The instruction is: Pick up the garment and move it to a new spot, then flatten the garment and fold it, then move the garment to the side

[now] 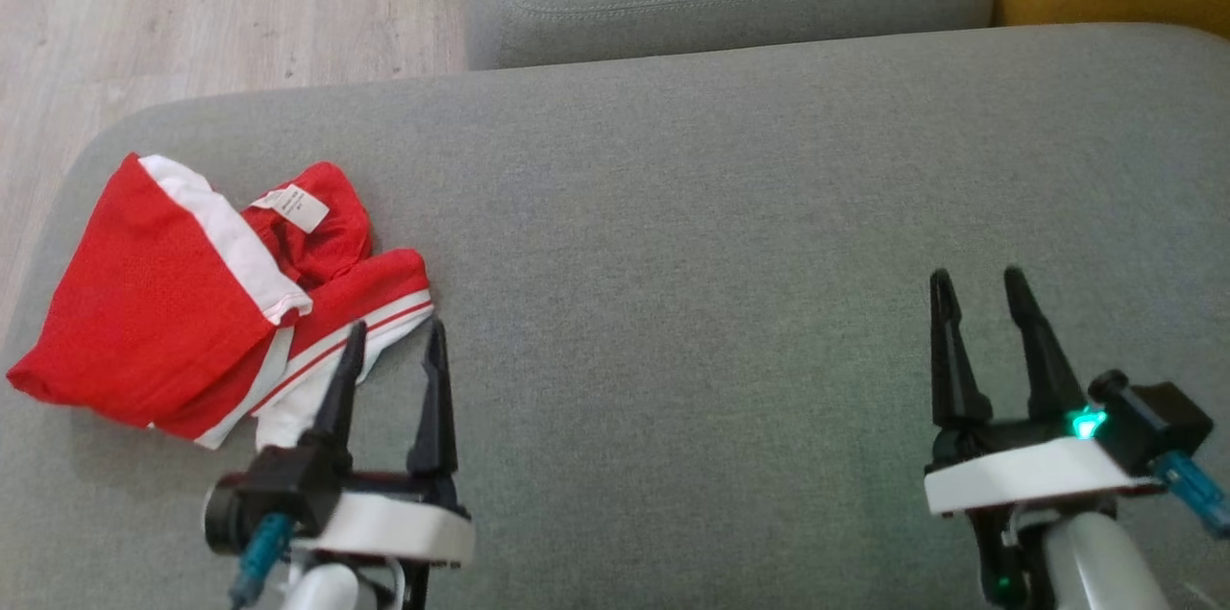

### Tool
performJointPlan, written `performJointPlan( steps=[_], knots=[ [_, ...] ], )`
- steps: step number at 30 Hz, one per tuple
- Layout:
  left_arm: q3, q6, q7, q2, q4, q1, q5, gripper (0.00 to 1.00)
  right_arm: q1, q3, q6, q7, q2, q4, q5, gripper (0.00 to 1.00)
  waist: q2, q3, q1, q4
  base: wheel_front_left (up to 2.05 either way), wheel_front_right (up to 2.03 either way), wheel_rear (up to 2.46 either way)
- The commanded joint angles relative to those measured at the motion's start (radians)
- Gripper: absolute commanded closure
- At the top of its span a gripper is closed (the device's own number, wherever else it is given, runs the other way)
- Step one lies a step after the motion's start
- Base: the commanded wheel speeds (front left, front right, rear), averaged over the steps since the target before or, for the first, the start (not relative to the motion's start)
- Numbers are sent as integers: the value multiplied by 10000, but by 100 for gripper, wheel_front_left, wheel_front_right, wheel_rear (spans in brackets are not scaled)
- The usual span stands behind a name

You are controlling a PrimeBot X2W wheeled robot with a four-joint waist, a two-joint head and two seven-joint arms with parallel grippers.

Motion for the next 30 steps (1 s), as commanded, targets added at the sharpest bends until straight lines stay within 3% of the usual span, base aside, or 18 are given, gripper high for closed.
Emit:
performJointPlan(
  steps=[1,11,22,30],
  knots=[
    [384,-153,-155,-13,-6,-269,329,0,-84,316,-7,-175,-77,-49,22,0,0,-22,0,-9,0,0,0],
    [706,-788,-391,-523,1115,-318,1344,0,-294,700,-7,-410,-81,1096,-177,0,0,-111,0,-53,0,0,0],
    [1231,-1206,-391,-848,1332,-254,1781,0,-330,738,-7,-410,-81,992,35,0,0,-188,0,115,0,0,0],
    [1600,-1268,-391,-981,1341,-137,2021,0,-176,1060,-7,-410,-81,883,65,0,0,-332,0,675,0,0,0]
  ],
)
